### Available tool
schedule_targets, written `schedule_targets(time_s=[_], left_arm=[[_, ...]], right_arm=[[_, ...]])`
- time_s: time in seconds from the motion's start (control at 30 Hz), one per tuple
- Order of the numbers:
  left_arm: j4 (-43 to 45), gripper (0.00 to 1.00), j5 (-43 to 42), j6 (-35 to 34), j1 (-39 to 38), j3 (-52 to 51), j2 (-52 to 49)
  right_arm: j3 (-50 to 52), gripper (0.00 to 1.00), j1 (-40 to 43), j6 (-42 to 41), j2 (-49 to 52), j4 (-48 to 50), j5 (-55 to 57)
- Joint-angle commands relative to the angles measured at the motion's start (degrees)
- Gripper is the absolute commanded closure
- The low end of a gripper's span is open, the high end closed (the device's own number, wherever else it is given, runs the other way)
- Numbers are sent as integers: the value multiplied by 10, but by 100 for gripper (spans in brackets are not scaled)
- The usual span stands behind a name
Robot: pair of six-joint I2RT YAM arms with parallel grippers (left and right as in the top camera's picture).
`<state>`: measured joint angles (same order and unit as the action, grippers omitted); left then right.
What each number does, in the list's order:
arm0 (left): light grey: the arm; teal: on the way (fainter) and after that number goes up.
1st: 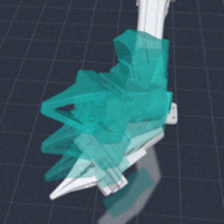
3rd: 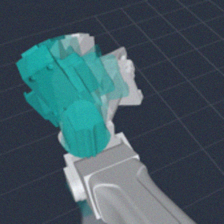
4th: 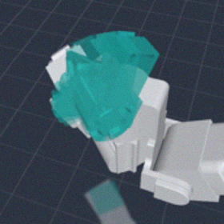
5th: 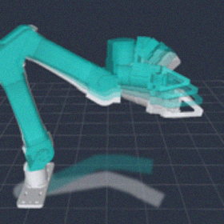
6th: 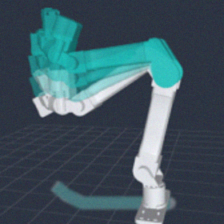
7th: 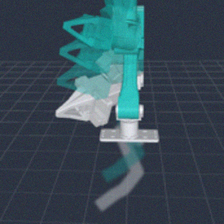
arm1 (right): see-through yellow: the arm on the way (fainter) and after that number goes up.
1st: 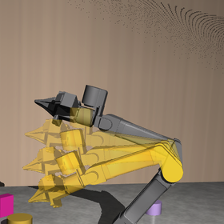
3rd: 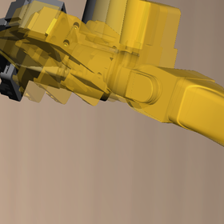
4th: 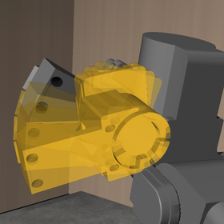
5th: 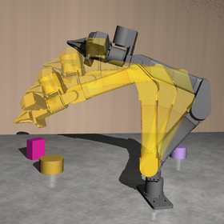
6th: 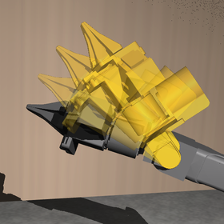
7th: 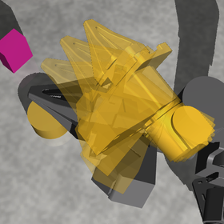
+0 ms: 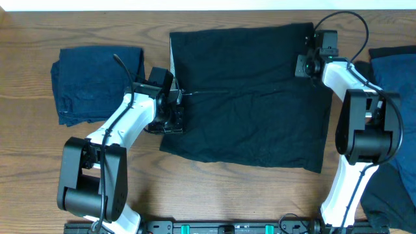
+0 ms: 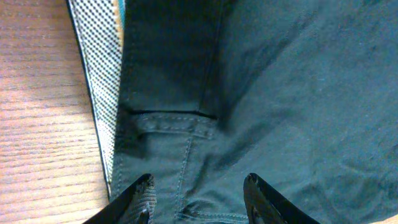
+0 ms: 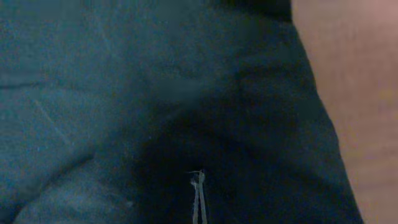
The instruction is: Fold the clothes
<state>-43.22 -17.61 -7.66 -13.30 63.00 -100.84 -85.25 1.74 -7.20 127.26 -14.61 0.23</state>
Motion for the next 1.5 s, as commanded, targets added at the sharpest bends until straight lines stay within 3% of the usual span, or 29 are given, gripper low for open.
schedule_targets(time_s=[0.0, 0.33, 0.43, 0.5, 0.77, 0.93, 1.07, 1.23, 1.47], left_arm=[[-1, 52, 4, 1, -2, -2, 0], [-2, 52, 3, 1, -2, -2, 0], [-2, 52, 3, 1, -2, -2, 0], [-2, 52, 3, 1, -2, -2, 0], [-2, 52, 3, 1, -2, -2, 0], [-4, 52, 3, 0, -2, -2, 0], [-21, 52, 3, 0, -2, -2, 0], [-14, 52, 3, 0, -2, -2, 0], [116, 52, 3, 1, 4, -2, 0]], right_arm=[[23, 99, 2, -5, 56, 12, 16], [17, 96, 1, -4, -12, -19, -7], [17, 81, 1, -2, -63, -40, -7], [17, 58, 1, -3, -106, -63, -7], [17, 32, 1, -12, -284, -264, -12], [17, 29, 1, -20, -325, -391, -46], [35, 39, -1, -22, -322, -461, -96], [132, 44, -3, -22, -322, -424, -110], [236, 43, -1, -22, -322, -303, -110]])
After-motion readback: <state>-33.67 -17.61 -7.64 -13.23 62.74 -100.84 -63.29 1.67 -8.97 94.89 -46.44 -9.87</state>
